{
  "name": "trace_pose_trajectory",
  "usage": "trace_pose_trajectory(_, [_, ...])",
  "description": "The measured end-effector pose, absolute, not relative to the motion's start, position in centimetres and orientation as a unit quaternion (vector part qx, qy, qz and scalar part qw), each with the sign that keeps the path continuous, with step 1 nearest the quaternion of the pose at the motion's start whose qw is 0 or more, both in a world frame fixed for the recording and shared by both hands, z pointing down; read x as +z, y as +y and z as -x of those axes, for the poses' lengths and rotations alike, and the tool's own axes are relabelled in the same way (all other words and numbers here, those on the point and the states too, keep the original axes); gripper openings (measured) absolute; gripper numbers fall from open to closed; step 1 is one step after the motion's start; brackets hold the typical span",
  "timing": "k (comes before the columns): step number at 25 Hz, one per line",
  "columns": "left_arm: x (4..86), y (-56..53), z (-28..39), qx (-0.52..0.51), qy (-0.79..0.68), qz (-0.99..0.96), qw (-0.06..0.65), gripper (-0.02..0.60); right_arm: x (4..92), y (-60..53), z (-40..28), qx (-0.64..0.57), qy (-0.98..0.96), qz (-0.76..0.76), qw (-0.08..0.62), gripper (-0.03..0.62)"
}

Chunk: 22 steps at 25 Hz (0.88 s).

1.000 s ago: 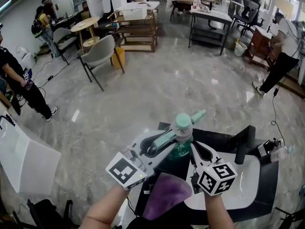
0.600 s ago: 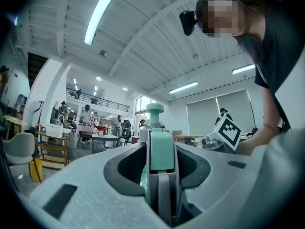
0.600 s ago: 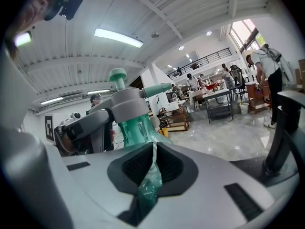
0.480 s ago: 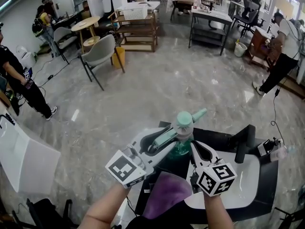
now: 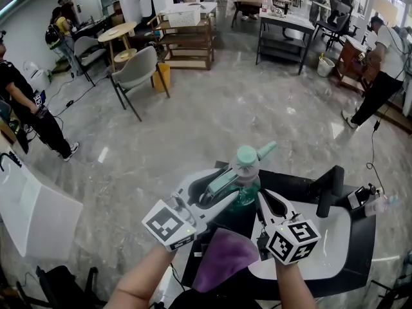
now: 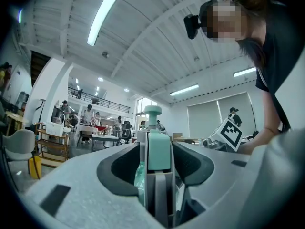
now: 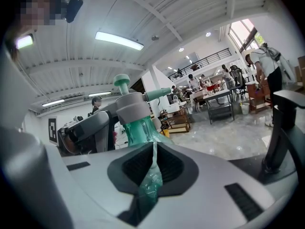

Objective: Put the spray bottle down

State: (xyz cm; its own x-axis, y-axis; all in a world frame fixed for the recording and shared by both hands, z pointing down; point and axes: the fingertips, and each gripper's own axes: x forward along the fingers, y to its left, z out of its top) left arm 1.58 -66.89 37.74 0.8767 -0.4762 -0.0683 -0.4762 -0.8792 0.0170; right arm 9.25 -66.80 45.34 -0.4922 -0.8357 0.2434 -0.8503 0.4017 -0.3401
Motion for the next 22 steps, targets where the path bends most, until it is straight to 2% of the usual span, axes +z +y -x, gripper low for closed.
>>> trace_pose_trajectory(10, [37.9, -66.9, -1.0, 0.023, 0.281, 0.959, -0.003, 0.224, 44.8, -65.8, -9.2, 0.212, -0.841, -0.497, 0.011, 0.009])
trace_pose_trajectory(22, [38.9, -66.6, -0.2, -0.006, 0.315, 0.949, -0.014, 0.229, 44.6, -64.5, -9.4, 0.214, -0.843, -0.493, 0.006, 0.009])
